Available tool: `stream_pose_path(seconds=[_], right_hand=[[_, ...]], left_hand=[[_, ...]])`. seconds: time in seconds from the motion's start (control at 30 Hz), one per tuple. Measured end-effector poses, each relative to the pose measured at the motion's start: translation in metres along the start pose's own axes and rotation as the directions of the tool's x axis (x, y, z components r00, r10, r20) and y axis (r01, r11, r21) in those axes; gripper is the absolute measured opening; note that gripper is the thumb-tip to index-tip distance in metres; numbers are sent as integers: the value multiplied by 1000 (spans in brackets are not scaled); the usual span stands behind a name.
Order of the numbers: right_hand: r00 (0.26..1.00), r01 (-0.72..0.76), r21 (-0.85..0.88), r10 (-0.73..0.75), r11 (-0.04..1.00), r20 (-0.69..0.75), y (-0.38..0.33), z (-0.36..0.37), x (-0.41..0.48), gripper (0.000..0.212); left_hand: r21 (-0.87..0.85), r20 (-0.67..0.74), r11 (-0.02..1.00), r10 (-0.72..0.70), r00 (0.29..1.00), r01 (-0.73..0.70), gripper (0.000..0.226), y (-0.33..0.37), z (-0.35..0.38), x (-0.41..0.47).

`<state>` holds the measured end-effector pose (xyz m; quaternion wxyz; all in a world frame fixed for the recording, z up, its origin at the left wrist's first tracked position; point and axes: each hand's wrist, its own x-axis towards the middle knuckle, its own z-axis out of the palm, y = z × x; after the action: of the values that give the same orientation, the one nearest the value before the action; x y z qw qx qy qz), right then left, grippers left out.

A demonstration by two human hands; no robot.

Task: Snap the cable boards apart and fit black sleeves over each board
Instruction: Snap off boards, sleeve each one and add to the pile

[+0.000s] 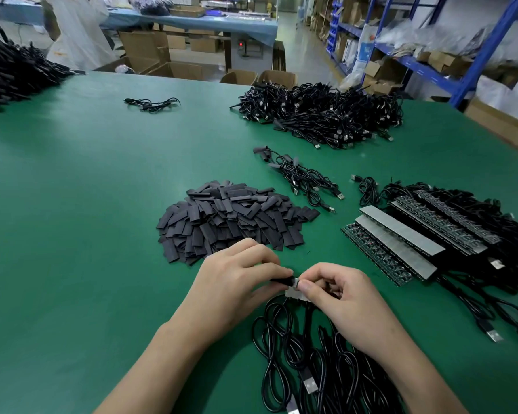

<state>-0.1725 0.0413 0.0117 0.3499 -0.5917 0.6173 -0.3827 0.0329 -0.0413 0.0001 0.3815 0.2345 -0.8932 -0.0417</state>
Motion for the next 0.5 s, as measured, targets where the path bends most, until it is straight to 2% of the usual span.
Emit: stream_pose_path(seconds=[0.1,0.2,0.27,0.33,0.4,0.5], right_hand=[[1000,10,6,-10,1000,-6,1,-1,0,12],[995,44,10,-43,999,-89,0,-2,0,12],[976,102,-76,-115,992,-184,0,-3,0,14],[946,171,-240,-227,956,-231,-2,-4,-1,10],[923,230,-367,-321,901,-210,-3,-3,-2,8],[889,303,-458,-421,836,-181,-2,-2,-2,8]], left_hand=[[-11,-25,1000,-11,1000,11,13,0,0,1],[-184,-44,965,-195,980,184,25,4,0,3],[-366,5,859,-383,924,358,31,6,-2,5],[-477,140,718,-508,850,508,31,5,-3,5],[-511,276,618,-540,795,597,28,5,-1,4],[-567,385,520,-519,764,639,19,7,2,3]])
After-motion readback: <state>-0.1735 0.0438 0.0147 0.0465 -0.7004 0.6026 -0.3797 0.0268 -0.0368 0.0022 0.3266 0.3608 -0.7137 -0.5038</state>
